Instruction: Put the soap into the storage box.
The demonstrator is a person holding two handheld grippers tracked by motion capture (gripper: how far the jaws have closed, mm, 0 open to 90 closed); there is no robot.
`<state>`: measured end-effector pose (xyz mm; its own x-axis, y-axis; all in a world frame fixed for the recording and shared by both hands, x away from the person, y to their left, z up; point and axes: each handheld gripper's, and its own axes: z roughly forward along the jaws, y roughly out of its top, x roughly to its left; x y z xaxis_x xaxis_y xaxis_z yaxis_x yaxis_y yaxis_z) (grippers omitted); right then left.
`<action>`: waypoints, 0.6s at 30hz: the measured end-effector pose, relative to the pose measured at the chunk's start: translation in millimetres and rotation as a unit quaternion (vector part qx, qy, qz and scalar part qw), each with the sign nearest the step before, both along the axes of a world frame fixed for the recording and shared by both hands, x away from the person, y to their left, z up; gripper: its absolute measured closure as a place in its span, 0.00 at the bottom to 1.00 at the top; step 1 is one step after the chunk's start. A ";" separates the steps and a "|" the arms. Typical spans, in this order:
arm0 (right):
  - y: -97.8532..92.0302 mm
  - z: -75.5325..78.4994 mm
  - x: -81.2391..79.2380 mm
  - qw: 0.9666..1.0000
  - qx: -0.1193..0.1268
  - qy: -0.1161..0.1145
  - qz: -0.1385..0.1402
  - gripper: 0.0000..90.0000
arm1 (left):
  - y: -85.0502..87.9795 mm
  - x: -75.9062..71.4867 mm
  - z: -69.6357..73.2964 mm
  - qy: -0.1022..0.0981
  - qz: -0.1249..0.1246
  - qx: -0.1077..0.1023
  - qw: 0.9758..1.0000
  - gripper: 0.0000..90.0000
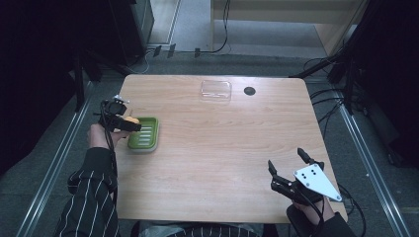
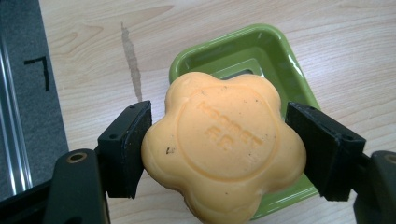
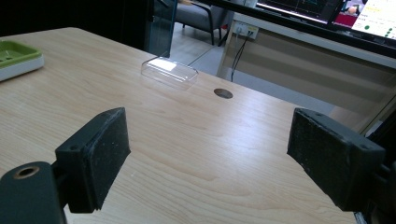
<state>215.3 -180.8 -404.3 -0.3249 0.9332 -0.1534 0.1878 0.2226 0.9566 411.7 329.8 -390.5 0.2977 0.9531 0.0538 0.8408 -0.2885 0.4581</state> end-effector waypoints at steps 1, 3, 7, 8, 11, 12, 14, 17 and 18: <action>0.4 0.0 0.2 1.000 -0.002 0.000 0.001 0.15 | -0.7 0.0 -0.8 -0.002 -0.001 -0.002 1.000 0.29; 0.7 0.1 0.3 1.000 -0.001 0.001 0.001 0.15 | -2.1 0.3 -2.5 0.000 -0.003 0.001 1.000 0.29; 0.4 0.1 0.3 1.000 -0.001 0.000 0.001 0.15 | -3.6 0.6 -5.0 -0.004 -0.006 -0.002 1.000 0.29; 0.3 0.2 0.4 1.000 -0.002 -0.001 0.002 0.15 | -4.5 0.7 -5.6 -0.004 -0.007 -0.001 1.000 0.29; 0.4 0.1 0.2 1.000 -0.001 0.000 0.001 0.15 | -7.7 1.1 -7.7 -0.006 -0.012 -0.001 1.000 0.29; 0.3 0.1 0.2 1.000 -0.001 0.000 0.001 0.15 | -8.9 1.3 -8.4 -0.006 -0.014 0.000 1.000 0.29; 0.1 0.1 0.0 1.000 0.000 0.000 0.000 0.15 | -11.0 1.9 -10.2 -0.006 -0.017 0.001 1.000 0.29; 0.0 0.0 0.0 1.000 0.000 0.000 0.000 0.15 | -13.6 2.9 -12.5 -0.003 -0.022 0.004 1.000 0.29; 0.0 0.0 0.0 1.000 0.000 0.000 0.000 0.15 | -13.9 3.4 -13.2 -0.004 -0.023 0.004 1.000 0.29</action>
<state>215.3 -180.8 -404.3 -0.3255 0.9331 -0.1531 0.1886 0.2227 0.9565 415.1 315.8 -403.8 0.3406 0.9380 0.0638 0.8233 -0.3303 0.4615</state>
